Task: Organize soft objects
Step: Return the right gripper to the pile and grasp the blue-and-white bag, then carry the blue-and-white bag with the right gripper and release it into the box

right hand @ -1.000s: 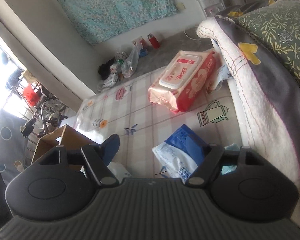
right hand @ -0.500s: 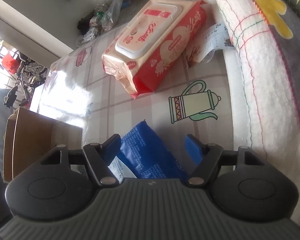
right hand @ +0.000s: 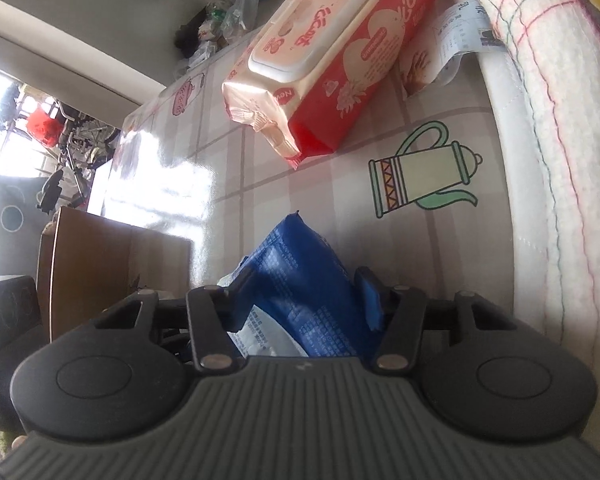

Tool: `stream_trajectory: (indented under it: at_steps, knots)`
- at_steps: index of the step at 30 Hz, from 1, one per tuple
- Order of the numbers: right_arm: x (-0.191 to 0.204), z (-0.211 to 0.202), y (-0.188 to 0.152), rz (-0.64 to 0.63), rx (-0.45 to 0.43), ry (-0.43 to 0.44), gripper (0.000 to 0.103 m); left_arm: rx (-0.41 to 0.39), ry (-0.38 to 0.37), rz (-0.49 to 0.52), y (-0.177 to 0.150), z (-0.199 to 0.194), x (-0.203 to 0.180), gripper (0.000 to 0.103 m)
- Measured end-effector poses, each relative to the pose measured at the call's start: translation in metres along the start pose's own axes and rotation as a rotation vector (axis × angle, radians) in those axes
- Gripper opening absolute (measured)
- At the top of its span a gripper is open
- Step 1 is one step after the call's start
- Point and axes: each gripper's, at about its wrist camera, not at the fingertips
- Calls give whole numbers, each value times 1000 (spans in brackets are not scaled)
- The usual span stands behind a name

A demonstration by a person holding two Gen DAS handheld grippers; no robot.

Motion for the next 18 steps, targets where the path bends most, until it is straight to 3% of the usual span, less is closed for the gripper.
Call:
stream_trajectory:
  at_steps: [11, 18]
  knots:
    - [53, -70, -2, -25, -182, 26, 52, -171, -65, 33, -13, -78, -9, 60]
    - [126, -115, -12, -100, -265, 32, 52, -294, -120, 36, -33, -154, 2, 59]
Point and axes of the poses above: each gripper's, at about its wrist camera, not at the fingertips, and z roughly the way its jaws point, x to its left, y to its top, and after that the axes turned 11 degrees about -z, right-handed
